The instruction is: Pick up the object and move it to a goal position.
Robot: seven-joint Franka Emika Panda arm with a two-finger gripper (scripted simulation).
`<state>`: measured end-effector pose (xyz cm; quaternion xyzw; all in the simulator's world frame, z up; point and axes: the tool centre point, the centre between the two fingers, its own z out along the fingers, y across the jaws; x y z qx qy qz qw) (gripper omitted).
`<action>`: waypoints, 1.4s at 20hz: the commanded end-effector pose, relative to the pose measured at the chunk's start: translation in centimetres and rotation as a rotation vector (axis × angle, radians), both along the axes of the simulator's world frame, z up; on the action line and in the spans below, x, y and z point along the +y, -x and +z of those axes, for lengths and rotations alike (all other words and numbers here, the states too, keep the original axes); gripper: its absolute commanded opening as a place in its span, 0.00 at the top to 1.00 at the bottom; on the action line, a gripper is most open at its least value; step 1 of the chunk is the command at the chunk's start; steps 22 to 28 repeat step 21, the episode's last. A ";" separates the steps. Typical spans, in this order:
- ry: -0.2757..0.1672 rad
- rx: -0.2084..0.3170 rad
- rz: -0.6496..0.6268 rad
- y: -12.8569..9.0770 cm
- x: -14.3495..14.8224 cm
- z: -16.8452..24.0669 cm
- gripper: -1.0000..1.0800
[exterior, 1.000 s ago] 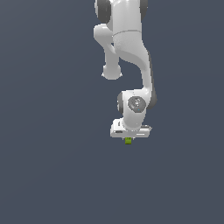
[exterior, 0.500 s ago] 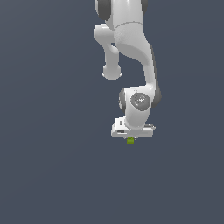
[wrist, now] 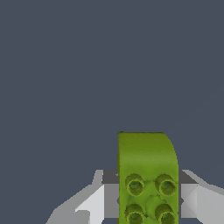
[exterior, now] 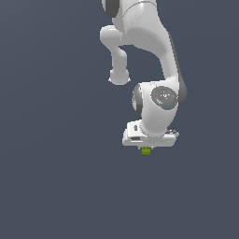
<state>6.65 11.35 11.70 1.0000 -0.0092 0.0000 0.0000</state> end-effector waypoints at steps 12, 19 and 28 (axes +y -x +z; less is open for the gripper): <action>0.000 0.000 0.000 -3.9 1.7 7.7 1.00; 0.000 0.000 0.000 -4.6 1.9 8.6 1.00; 0.000 0.000 0.000 -4.6 1.9 8.6 1.00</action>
